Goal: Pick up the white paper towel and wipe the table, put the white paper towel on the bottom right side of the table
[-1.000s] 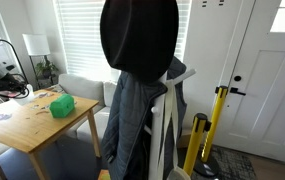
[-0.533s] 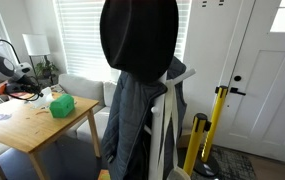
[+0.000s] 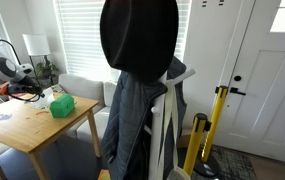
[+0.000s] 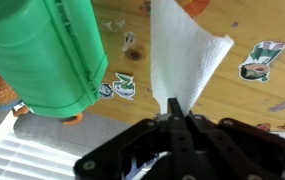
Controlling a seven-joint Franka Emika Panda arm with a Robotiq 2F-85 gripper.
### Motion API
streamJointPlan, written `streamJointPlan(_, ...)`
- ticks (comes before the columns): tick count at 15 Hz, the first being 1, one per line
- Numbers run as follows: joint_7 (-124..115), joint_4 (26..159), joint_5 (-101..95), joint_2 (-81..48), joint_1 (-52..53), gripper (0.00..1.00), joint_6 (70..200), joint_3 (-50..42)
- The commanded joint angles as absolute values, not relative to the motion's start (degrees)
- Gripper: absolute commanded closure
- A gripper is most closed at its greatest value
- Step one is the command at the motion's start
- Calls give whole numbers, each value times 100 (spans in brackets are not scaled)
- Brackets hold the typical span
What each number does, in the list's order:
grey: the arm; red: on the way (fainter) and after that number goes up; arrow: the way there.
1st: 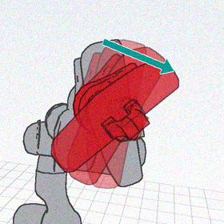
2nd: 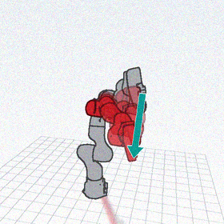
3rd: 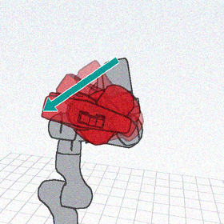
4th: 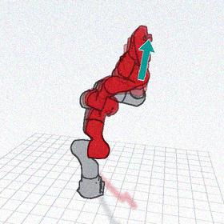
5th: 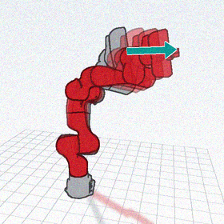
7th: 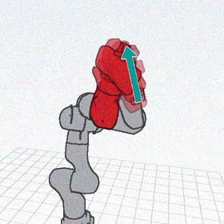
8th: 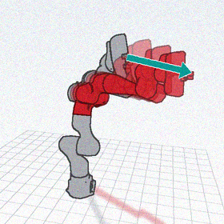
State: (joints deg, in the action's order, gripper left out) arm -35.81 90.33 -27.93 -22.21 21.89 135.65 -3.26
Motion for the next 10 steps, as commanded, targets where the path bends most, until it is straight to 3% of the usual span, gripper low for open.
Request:
streamJointPlan(1,-3788,8338,-2798,-2816,2082,100,13253,-360)
streamJointPlan(10,-3484,7342,-2004,-3861,1901,100,12741,-294)
